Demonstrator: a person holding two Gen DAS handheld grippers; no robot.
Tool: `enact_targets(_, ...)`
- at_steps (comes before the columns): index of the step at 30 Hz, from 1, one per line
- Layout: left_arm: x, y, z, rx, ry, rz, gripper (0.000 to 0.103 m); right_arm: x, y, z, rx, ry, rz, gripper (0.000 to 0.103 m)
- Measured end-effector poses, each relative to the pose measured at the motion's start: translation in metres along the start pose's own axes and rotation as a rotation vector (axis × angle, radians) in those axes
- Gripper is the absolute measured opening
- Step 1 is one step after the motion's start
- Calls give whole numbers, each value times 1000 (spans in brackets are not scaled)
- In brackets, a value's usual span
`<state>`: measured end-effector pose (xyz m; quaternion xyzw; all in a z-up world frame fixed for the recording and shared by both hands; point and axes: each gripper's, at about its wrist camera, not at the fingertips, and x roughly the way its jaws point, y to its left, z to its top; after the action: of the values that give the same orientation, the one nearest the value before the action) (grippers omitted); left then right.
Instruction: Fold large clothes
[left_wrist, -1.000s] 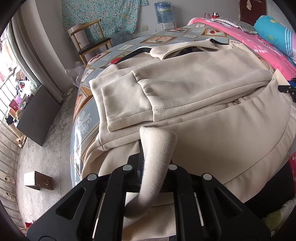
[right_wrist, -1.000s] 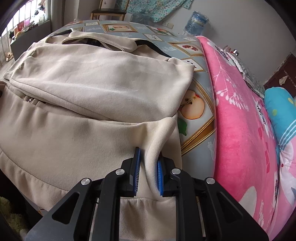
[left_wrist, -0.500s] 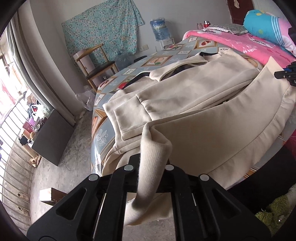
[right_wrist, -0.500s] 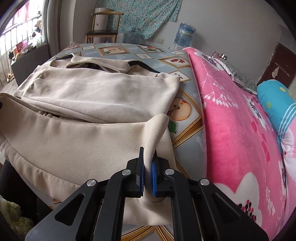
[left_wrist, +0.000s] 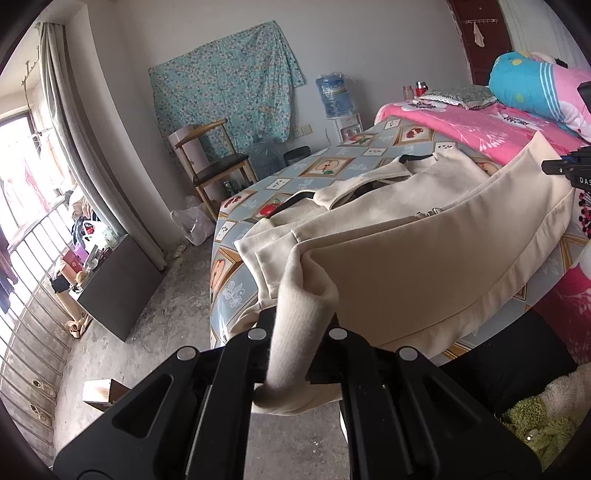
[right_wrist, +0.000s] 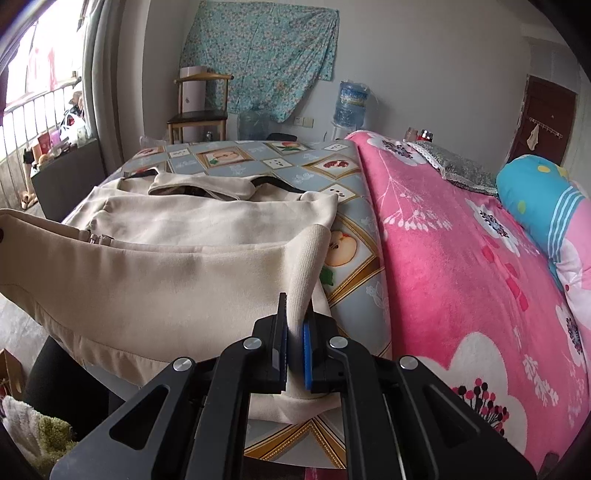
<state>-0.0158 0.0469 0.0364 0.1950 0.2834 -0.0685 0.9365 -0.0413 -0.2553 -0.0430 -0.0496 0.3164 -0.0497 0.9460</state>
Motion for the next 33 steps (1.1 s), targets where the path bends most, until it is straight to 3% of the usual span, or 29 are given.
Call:
enact_targets(8, 7, 11, 33, 7, -55, 22, 4, 5, -1, 37, -11, -82, 1, 6)
enact_targets(15, 48, 37, 74, -38, -78, 13, 4, 37, -1, 86, -41, -129, -10, 6)
enact_targets(27, 200, 64, 148, -1, -43, -14, 4, 176, 4, 193, -88, -68, -44, 6)
enact_targets(33, 317, 59, 147, 18, 129, -71, 5, 281, 9, 196, -114, 99, -69, 6)
